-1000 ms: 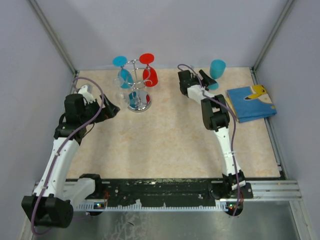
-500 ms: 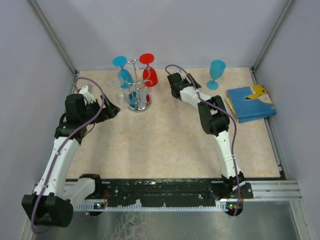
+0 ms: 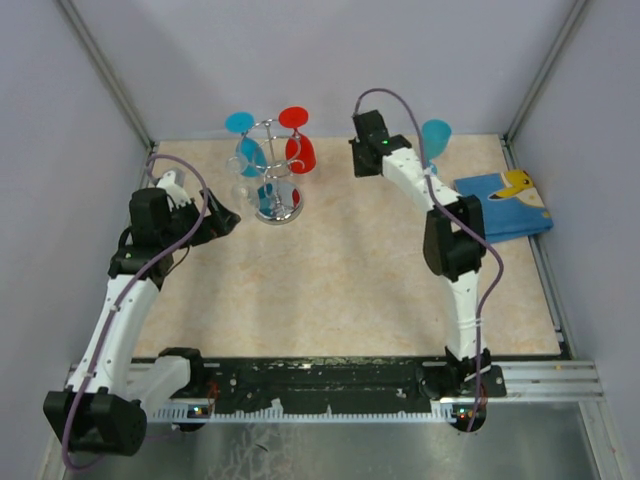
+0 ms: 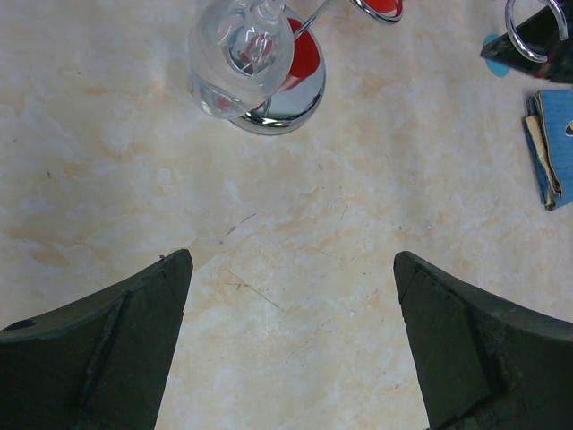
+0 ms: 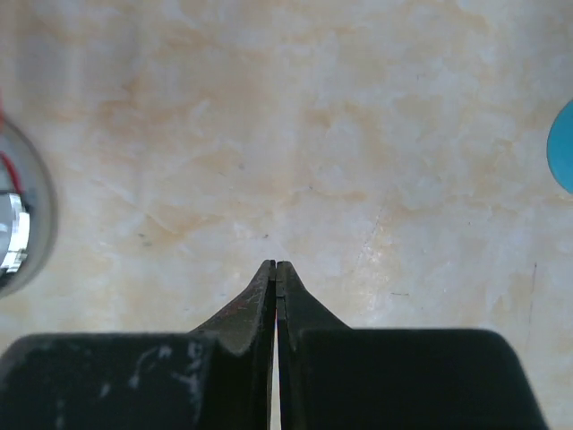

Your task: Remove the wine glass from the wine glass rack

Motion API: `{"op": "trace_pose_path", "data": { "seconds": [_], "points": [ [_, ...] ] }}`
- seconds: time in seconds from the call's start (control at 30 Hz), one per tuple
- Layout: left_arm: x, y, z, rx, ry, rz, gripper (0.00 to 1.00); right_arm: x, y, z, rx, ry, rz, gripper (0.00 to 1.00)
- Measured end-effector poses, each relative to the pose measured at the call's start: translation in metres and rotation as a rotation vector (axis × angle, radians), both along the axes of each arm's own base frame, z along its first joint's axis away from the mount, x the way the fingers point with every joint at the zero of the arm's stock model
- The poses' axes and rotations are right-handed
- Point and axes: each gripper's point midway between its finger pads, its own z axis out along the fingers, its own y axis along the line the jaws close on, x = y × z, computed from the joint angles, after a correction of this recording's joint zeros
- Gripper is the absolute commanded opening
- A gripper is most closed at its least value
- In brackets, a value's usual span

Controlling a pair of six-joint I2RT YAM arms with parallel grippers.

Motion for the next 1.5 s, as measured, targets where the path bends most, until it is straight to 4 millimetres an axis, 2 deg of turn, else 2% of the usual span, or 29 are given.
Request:
{"op": "trace_pose_path", "data": {
  "seconds": [0.07, 0.13, 0.23, 0.37, 0.43, 0.5, 0.53, 0.67, 0.83, 0.9, 1.03, 1.5],
  "points": [
    [-0.001, 0.0, 0.001, -0.001, -0.005, 0.001, 1.0, 0.003, -0.001, 0.028, 0.124, -0.018, -0.023, 0.01],
    [-0.001, 0.0, 0.003, -0.003, -0.008, 0.002, 1.0, 0.003, -0.002, 0.056, 0.239, -0.032, -0.036, 0.09],
    [-0.001, 0.0, 0.003, -0.005, -0.009, 0.002, 1.0, 0.007, 0.002, 0.1, 0.429, -0.047, -0.023, 0.13],
    [-0.002, -0.001, 0.004, -0.012, -0.008, -0.002, 1.0, 0.034, 0.026, 0.179, 0.704, -0.117, 0.085, 0.2],
    [-0.002, -0.002, 0.004, -0.016, -0.006, -0.002, 1.0, 0.047, 0.04, 0.216, 0.825, -0.172, 0.162, 0.28],
    [-0.002, -0.002, 0.004, -0.019, -0.006, -0.003, 1.0, 0.048, 0.051, 0.233, 0.919, -0.176, 0.225, 0.35],
    [-0.002, -0.002, 0.004, -0.02, -0.006, -0.003, 1.0, 0.046, 0.055, 0.234, 0.954, -0.155, 0.242, 0.38],
    [-0.002, -0.002, 0.004, -0.02, -0.006, -0.003, 1.0, 0.041, 0.071, 0.212, 1.04, -0.039, 0.271, 0.47],
    [-0.002, -0.002, 0.004, -0.02, -0.005, -0.003, 1.0, 0.045, 0.086, 0.183, 1.089, 0.049, 0.276, 0.49],
    [-0.001, -0.003, 0.003, -0.02, -0.002, -0.003, 1.0, 0.045, 0.091, 0.178, 1.102, 0.068, 0.276, 0.49],
    [-0.001, -0.002, 0.002, -0.019, 0.001, -0.003, 1.0, 0.046, 0.1, 0.177, 1.128, 0.073, 0.294, 0.48],
    [0.0, 0.0, 0.001, -0.005, -0.002, 0.005, 1.0, 0.035, 0.14, 0.193, 1.183, 0.044, 0.382, 0.45]
  ]
}}
